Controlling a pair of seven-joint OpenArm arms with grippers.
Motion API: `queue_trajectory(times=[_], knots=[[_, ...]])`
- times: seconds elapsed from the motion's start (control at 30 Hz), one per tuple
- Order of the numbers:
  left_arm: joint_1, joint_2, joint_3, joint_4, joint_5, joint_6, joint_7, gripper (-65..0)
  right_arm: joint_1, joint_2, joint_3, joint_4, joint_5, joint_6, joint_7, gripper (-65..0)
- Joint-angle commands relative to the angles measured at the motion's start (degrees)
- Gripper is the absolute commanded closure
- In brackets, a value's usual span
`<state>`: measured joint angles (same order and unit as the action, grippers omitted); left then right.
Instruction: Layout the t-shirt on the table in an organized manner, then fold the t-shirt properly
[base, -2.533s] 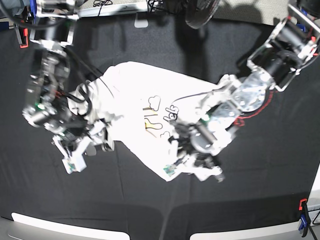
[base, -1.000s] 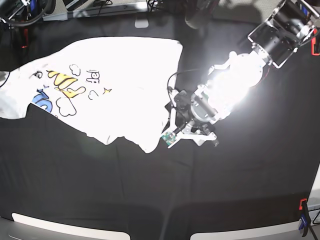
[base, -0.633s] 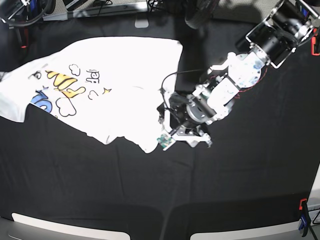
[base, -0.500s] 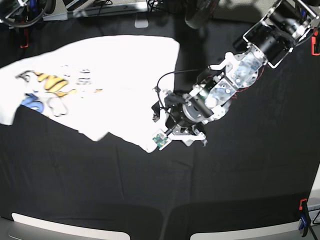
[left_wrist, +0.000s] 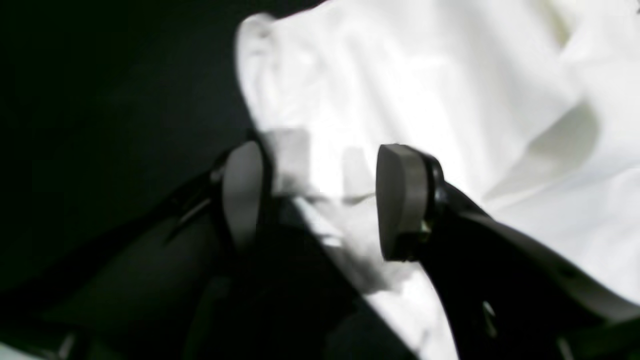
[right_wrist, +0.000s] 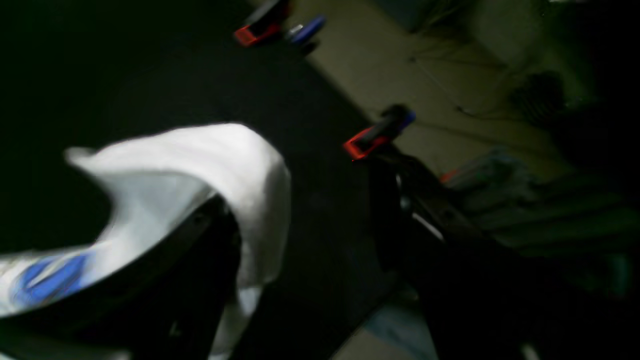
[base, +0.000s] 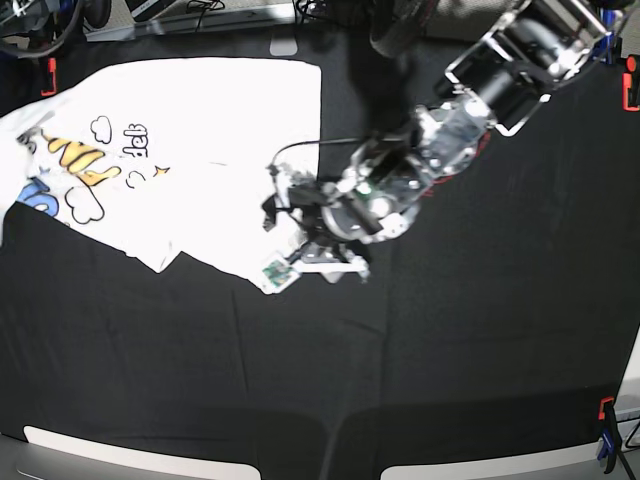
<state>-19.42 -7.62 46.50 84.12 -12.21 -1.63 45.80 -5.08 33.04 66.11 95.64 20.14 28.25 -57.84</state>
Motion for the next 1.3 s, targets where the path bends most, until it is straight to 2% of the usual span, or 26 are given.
queue_trajectory(times=[0.0, 0.07, 0.1, 0.13, 0.2, 0.23, 0.27, 0.33, 0.37, 0.4, 0.43, 0.47, 0.5, 0.53, 0.8, 0.9, 0.97, 1.03, 1.17, 1.27], knots=[[-1.38, 1.49, -0.33, 0.81, 0.13, -0.13, -1.16, -33.9, 0.44, 1.88, 0.26, 1.01, 3.67, 2.86, -0.55, -28.4], [-1.55, 3.23, -0.33, 0.81, 0.13, -0.13, -0.66, -33.9, 0.44, 1.88, 0.26, 1.01, 11.98, 8.48, -3.76, -28.4], [-1.6, 4.04, -0.33, 0.81, 0.15, -0.13, -0.48, -33.9, 0.44, 1.88, 0.26, 1.01, 15.85, 10.29, -5.64, -28.4], [-1.73, 4.66, -0.33, 0.81, 0.22, -0.17, -0.42, -33.9, 0.44, 1.88, 0.26, 1.01, 18.93, 10.95, -6.88, -28.4], [-1.66, 5.46, -0.33, 0.81, 1.79, -0.13, -0.35, -33.9, 0.44, 1.86, 0.26, 1.01, 19.45, 10.95, -6.86, -28.3], [-1.66, 5.62, -0.33, 0.81, 2.51, -0.13, 0.0, -33.9, 0.48, 1.97, 0.26, 1.01, 16.55, 10.91, -6.84, -28.2], [-1.68, 5.66, -0.33, 0.81, 3.1, -0.13, 0.48, -33.9, 0.66, 2.08, 0.26, 1.01, 11.74, 9.46, -6.27, -28.2], [-1.66, 5.64, -0.33, 0.81, 3.41, -0.13, 1.44, -33.9, 1.53, 1.9, 0.26, 1.01, -1.27, 4.42, -3.89, -28.2], [-1.66, 5.64, -0.33, 0.81, 3.23, -0.13, 1.62, -33.9, 1.33, 1.9, 0.26, 1.01, -5.42, 2.56, -2.51, -28.2], [-1.66, 5.66, -0.33, 0.81, 3.06, -0.11, 1.7, -33.9, 0.24, 2.14, 0.26, 0.98, -4.68, 1.6, -2.32, -28.2], [-1.66, 5.68, -0.33, 0.81, 3.1, -0.11, 1.68, -33.9, -1.36, 2.51, 0.26, 0.98, -0.2, 1.53, -3.28, -28.2], [-1.66, 5.68, -0.33, 0.81, 3.08, -0.11, 1.7, -33.9, -2.73, 2.91, 0.22, 0.98, 6.54, 3.58, -5.84, -28.2], [-1.66, 5.68, -0.33, 0.81, 3.1, -0.13, 1.7, -33.9, -3.54, 3.02, 0.22, 0.98, 12.68, 7.02, -7.04, -28.2], [-1.66, 5.68, -0.33, 0.81, 3.08, -0.11, 1.68, -33.9, -4.04, 2.84, 0.22, 0.98, 15.47, 9.4, -7.02, -28.2], [-1.66, 5.68, -0.33, 0.81, 3.08, -0.11, 1.7, -33.9, -4.26, 2.82, 0.22, 1.01, 16.76, 10.8, -6.78, -28.2], [-1.66, 5.68, -0.33, 0.81, 2.51, -0.11, 1.7, -33.9, -4.7, 2.8, 0.13, 1.01, 19.06, 10.78, -6.97, -28.3], [-1.66, 5.68, -0.33, 0.81, 1.81, -0.13, 1.7, -33.9, -5.46, 2.69, -0.96, 1.01, 19.52, 10.75, -6.99, -30.6], [-1.64, 5.68, -0.33, 0.81, 1.38, -0.13, 1.7, -33.9, -6.95, 2.67, -3.5, 0.98, 19.5, 10.47, -6.99, -35.2], [-1.64, 5.68, -0.33, 0.81, 1.2, -0.13, 1.73, -33.9, -11.06, 2.69, -11.21, 0.98, 19.61, 10.34, -7.04, -36.0], [-1.64, 5.68, -0.33, 0.81, 1.2, -0.13, 1.73, -33.9, -12.33, 2.69, -16.9, 0.48, 24.87, 10.36, -7.04, -35.9]])
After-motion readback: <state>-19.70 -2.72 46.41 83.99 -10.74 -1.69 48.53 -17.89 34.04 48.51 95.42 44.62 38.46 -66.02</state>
